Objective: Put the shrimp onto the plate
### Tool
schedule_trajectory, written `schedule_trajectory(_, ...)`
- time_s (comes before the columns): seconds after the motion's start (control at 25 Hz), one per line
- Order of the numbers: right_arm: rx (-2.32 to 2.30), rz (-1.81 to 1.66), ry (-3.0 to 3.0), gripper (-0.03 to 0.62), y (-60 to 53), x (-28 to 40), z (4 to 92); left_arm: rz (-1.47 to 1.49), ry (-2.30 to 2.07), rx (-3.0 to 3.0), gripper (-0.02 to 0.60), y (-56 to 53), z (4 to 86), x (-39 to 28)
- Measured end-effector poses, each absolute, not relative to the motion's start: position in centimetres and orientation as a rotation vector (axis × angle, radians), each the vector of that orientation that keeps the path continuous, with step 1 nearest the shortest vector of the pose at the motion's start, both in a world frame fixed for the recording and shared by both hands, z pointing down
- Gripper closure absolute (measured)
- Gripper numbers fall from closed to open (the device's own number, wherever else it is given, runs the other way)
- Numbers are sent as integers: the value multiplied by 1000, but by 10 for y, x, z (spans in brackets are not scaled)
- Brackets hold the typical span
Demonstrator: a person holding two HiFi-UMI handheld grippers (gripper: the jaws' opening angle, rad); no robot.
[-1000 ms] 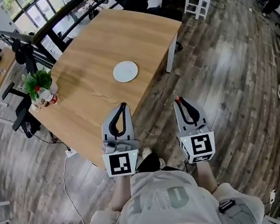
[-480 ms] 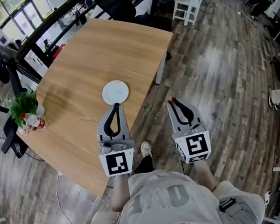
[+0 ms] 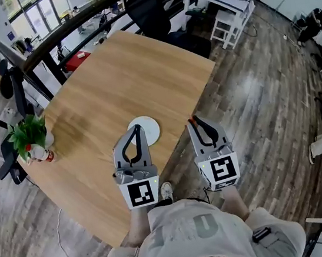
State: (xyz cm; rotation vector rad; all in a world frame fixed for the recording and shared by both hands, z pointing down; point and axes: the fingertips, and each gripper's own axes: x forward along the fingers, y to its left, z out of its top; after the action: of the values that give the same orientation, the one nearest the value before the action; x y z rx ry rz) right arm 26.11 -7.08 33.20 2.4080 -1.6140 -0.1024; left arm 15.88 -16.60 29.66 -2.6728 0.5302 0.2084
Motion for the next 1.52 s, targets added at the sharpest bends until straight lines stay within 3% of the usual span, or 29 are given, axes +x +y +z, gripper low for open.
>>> schedule_trajectory(1.52,2015,-68,-2159,531,-219,292,357,50,1054,-2660,571,-238,309,159)
